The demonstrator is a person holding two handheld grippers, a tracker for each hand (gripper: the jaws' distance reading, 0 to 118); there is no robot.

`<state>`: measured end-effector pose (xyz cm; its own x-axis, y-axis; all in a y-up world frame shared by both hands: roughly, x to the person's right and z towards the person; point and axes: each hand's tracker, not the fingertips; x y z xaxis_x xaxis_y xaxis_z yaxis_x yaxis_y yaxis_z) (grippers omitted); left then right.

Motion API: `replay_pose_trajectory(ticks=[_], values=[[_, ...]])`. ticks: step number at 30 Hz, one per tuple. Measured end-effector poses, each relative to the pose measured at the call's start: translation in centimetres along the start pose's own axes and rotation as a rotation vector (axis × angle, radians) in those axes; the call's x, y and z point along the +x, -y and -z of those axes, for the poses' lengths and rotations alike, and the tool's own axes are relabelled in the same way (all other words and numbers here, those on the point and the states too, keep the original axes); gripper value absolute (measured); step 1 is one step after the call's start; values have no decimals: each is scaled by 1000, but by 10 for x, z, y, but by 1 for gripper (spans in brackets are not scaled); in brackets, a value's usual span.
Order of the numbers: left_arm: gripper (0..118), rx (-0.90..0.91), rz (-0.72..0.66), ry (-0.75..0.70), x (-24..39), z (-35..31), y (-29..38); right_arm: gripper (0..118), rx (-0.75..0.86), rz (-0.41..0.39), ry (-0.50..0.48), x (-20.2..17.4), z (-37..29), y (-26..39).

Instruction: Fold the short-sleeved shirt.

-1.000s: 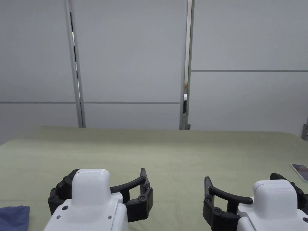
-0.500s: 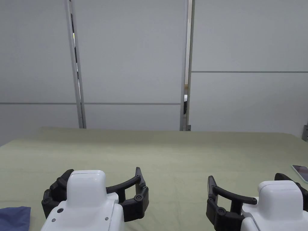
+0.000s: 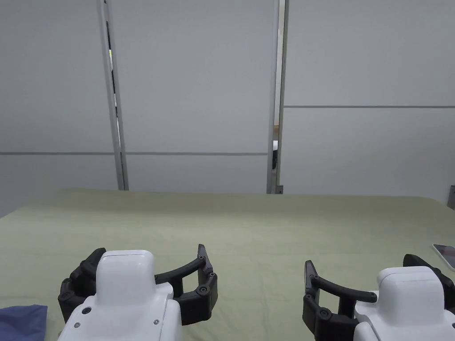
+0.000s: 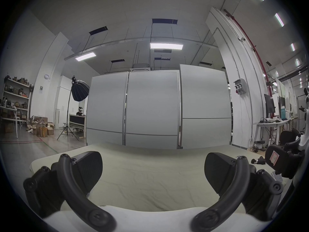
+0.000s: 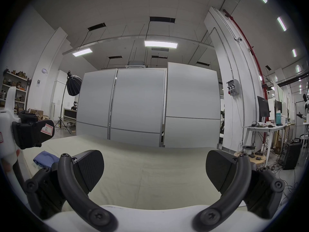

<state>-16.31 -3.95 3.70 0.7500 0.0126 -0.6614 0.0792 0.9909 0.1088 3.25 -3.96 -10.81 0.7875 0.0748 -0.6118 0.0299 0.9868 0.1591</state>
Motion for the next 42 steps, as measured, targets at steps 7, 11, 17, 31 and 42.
replay_pose_trajectory(ticks=[7,11,17,31,42], values=[[118,-19,-9,3,0,1,1,118,-1,2,6,1,0,0],[118,-30,-1,-1,1,2,4,118,-10,2,11,1,1,3],[118,-58,5,-7,3,13,15,118,-38,-1,11,2,11,13],[118,-403,78,15,16,138,106,118,-335,31,-16,2,122,108],[118,-814,17,2,22,272,200,118,-550,100,-39,0,237,182]])
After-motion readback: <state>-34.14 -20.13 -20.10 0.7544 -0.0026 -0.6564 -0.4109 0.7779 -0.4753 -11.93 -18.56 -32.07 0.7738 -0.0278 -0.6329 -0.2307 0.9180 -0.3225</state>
